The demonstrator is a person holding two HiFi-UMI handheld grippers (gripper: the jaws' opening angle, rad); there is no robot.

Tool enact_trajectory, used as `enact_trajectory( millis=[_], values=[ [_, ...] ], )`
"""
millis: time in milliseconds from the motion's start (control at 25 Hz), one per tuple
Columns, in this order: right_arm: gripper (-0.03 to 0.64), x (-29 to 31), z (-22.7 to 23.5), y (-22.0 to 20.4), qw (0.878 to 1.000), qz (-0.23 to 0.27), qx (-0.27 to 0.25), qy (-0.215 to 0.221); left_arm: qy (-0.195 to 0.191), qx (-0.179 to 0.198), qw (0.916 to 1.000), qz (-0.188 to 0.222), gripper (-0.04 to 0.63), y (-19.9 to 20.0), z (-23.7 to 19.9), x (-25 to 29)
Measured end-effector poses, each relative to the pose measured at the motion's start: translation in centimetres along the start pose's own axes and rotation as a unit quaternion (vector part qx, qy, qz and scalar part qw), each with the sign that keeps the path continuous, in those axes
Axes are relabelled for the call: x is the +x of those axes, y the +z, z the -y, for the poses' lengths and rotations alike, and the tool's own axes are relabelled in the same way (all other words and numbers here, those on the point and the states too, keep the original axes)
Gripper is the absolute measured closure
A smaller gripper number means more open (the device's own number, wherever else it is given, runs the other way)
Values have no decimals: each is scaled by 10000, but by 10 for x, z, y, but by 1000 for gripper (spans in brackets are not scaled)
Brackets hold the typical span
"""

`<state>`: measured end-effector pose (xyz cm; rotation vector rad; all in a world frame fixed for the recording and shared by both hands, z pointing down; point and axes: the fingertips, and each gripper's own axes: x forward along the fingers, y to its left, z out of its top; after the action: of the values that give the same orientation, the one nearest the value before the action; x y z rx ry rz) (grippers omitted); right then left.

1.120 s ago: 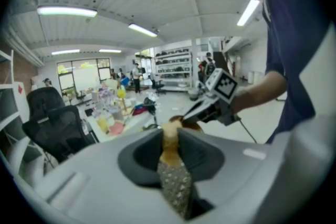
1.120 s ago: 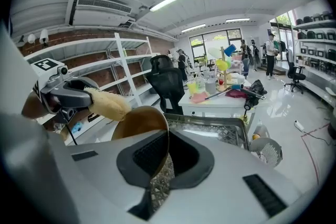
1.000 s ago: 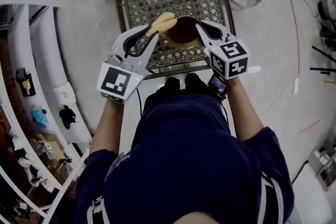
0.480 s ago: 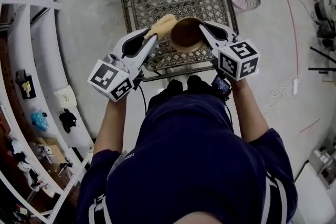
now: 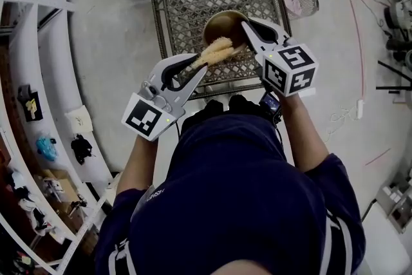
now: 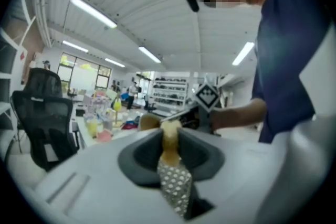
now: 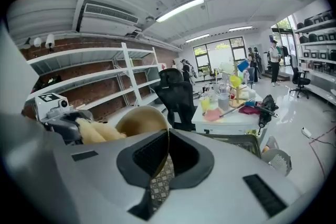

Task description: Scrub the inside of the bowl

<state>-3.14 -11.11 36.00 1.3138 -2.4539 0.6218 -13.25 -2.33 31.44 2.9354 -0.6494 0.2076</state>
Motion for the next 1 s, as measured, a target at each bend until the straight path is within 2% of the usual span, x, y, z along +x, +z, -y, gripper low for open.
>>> enact_trajectory(
  millis=[80, 240, 320, 520, 760, 920, 1000],
  values=[
    [601, 2, -10, 6, 9999, 75, 2, 108, 17, -31, 9998, -190, 520, -6, -2, 8],
    [601, 1, -18, 12, 9995, 202, 97, 219, -463, -114, 9982, -350, 520, -11, 16, 26],
    [601, 2, -19, 13, 9993, 225, 142, 269, -545, -88, 9978, -369, 520, -10, 24, 36],
    [601, 2, -11, 9, 9996, 194, 115, 179, -204, 55, 9990, -404, 518, -9, 11, 44],
    [601, -2, 14, 3, 9997, 127, 176, -61, 492, -232, 9976, -419, 518, -7, -34, 22],
    [601, 1, 11, -1, 9999, -10, -95, -143, 691, -324, 9970, 143, 518, 20, -46, 12],
    [601, 4, 9, -3, 9998, -50, -129, -114, 746, -320, 9965, 195, 518, 25, -51, 12]
  ],
)
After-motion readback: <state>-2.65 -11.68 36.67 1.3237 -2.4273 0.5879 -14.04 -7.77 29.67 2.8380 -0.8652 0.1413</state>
